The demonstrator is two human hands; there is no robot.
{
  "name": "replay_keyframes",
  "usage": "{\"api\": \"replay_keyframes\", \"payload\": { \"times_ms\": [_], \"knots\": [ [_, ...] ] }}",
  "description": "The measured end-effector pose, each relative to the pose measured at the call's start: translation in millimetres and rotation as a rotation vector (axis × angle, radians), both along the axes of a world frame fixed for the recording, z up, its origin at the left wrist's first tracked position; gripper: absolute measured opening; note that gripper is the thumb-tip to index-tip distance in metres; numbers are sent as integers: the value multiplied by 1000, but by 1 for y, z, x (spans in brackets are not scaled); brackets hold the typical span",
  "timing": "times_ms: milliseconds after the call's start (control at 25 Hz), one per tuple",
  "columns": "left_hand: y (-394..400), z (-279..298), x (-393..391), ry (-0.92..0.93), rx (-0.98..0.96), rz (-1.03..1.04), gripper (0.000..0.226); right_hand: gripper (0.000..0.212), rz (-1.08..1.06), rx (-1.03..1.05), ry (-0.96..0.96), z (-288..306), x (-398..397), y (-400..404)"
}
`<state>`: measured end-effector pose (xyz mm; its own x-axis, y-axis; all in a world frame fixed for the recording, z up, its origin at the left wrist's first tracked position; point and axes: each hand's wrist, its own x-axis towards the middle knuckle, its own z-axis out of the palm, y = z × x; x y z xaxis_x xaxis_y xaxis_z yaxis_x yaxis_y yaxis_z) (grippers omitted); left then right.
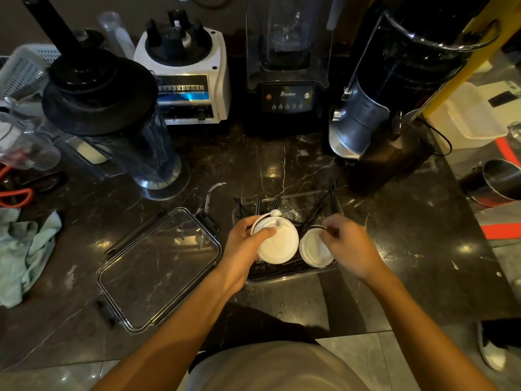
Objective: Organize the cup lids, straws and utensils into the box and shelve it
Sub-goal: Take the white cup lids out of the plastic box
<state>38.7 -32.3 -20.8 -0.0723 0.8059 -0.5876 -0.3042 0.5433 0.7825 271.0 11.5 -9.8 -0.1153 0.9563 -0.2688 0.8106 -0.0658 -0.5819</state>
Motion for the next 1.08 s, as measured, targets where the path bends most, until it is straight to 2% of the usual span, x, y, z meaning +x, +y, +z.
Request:
{"api": "replay_keyframes", "payload": {
  "times_ms": [80,120,160,240,320,360,440,520,720,840,960,1080],
  "knots": [
    [1,-2,0,-8,0,-9,31,25,105,-38,-205,-2,4,2],
    [1,-3,0,-11,2,-14,30,28,117,-44,-216,-1,3,1],
    [2,-3,0,-16,6,-17,29,32,118,-45,-157,1,1,0],
    [1,0,-3,-52,24,-12,31,44,132,-97,121,8,-10,-4],
    [1,5,-9,-109,65,-4,34,70,204,-174,334,19,-29,-6],
    [0,9,-14,-125,88,0,35,84,260,-171,338,22,-41,-6],
    [-4,14,-31,-135,128,35,36,101,374,-120,232,25,-68,-3],
    [-11,16,-53,-156,144,114,37,107,469,-45,101,25,-101,3],
    [-40,1,-114,-141,110,344,40,100,661,135,-60,10,-193,2],
    [-56,-21,-139,-4,34,425,35,94,727,131,-142,-7,-230,-2],
    [-64,-45,-151,265,-53,351,15,92,758,72,-254,-30,-247,-5],
    [-70,-62,-157,529,-74,234,11,93,790,47,-344,-49,-253,-7]
  ]
}}
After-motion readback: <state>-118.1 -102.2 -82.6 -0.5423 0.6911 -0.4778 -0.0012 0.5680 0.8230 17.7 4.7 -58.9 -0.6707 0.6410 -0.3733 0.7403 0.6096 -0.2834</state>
